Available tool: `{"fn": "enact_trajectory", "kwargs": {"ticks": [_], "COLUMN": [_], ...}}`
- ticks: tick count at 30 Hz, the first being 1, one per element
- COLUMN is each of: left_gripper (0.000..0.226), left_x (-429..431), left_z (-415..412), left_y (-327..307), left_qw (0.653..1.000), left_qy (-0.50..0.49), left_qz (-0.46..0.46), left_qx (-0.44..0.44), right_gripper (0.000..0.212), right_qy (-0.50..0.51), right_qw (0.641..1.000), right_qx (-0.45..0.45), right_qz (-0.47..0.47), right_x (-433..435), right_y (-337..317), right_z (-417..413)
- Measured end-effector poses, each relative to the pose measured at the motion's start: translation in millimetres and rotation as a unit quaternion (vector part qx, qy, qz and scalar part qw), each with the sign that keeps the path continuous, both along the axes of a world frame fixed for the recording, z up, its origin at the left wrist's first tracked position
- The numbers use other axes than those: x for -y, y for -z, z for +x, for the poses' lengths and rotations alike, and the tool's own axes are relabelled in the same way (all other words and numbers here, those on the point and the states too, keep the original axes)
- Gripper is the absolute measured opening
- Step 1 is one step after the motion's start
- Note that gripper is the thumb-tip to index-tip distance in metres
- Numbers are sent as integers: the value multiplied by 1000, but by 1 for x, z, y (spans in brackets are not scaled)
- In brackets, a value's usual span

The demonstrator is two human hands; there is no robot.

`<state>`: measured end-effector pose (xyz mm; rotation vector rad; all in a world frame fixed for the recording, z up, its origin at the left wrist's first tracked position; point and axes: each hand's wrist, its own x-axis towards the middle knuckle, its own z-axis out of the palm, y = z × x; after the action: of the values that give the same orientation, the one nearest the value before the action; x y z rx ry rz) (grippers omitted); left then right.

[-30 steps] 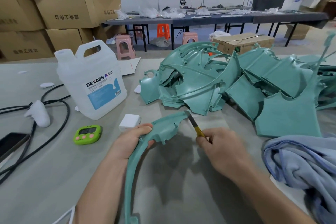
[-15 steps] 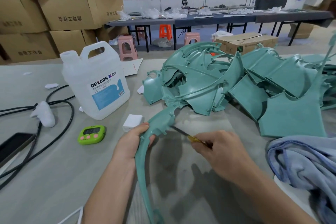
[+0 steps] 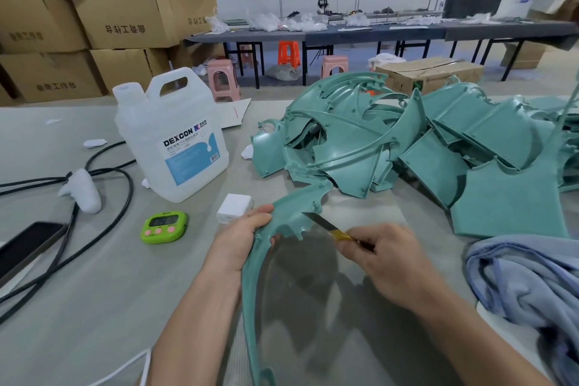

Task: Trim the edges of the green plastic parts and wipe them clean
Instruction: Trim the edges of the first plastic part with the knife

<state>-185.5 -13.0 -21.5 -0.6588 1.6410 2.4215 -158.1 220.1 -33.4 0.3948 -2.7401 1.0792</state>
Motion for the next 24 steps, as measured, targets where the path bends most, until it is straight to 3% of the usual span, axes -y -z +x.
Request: {"fn": "enact_trajectory", "kwargs": {"ticks": [9, 12, 15, 24], "left_gripper": [22, 33, 16, 15], "left_x": [2, -2, -7, -14], "left_z": [-2, 1, 4, 15], "left_y": [0, -2, -5, -11], "left_qw": [999, 995, 994, 1000], "left_qy": [-27, -56, -61, -15], "left_qz": [10, 45, 49, 4], "left_qx": [-27, -72, -76, 23], "right_gripper": [38, 37, 36, 29], "right_qy": [118, 105, 95, -24], "right_qw": [992, 992, 993, 997], "right_qx": [8, -8, -11, -4], "right_qz": [-53, -66, -62, -75], "right_x": [-14, -10, -5, 13], "right_y": [6, 8, 11, 8], "right_z": [-8, -7, -6, 6]}}
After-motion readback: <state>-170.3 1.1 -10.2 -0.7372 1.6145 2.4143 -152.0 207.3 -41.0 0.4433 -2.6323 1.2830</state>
